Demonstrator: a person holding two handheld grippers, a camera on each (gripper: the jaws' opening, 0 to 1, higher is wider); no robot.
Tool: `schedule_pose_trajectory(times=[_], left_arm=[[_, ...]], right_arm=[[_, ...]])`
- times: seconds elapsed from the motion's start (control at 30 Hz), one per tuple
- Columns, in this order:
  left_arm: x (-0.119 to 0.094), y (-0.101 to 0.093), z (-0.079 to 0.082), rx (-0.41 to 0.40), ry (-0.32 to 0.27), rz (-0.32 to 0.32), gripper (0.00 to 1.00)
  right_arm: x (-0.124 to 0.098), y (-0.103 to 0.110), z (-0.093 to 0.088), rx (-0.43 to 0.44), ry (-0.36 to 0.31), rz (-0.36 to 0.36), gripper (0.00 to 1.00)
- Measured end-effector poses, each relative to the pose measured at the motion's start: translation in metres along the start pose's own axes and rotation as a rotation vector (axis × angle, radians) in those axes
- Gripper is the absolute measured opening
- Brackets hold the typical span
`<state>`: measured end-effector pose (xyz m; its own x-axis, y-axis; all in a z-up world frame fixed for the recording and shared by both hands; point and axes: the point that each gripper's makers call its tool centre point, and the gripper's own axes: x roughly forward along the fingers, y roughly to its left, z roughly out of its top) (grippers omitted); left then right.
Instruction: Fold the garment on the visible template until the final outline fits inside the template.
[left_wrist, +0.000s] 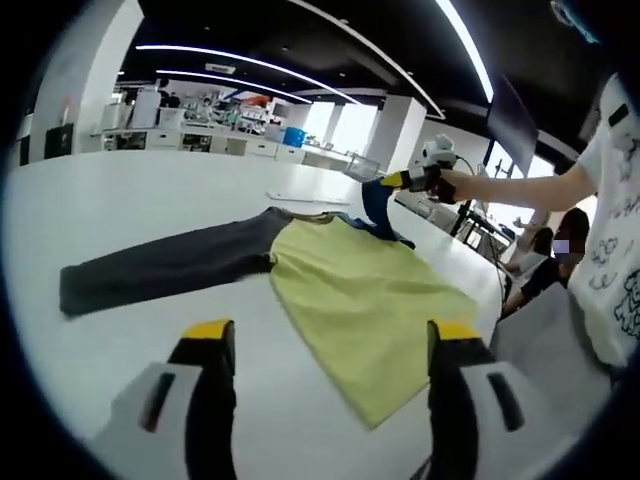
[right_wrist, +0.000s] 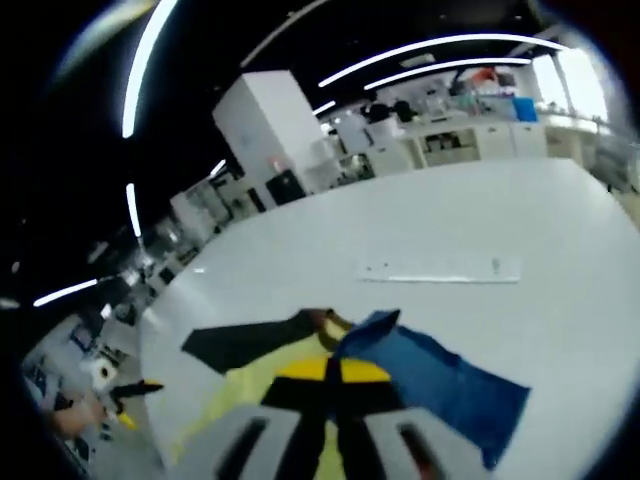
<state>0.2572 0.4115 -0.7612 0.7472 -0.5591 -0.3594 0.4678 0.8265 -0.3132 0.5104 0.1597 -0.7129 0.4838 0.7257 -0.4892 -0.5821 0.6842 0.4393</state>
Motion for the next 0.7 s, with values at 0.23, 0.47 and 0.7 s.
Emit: schedule_pose_trajectory(times=[0.23,0.47,0.7], left_arm=[[-0.001,-0.001,-0.003,-0.008,-0.001,0.002,0.75],[-0.002,0.0,-0.009,-0.017,0.008,0.004,0.74],[-0.002,-0.003,-0.009,-0.024,0.005,0.006,0.74]], right_arm=[[0.02,0.029,0.0,0.012,0.005,0.065,0.0],[0.039,0.056,0.003,0.006,0.007,0.127,0.0],[0.057,0.084,0.005,0.008,-0.022,0.16,0.0]])
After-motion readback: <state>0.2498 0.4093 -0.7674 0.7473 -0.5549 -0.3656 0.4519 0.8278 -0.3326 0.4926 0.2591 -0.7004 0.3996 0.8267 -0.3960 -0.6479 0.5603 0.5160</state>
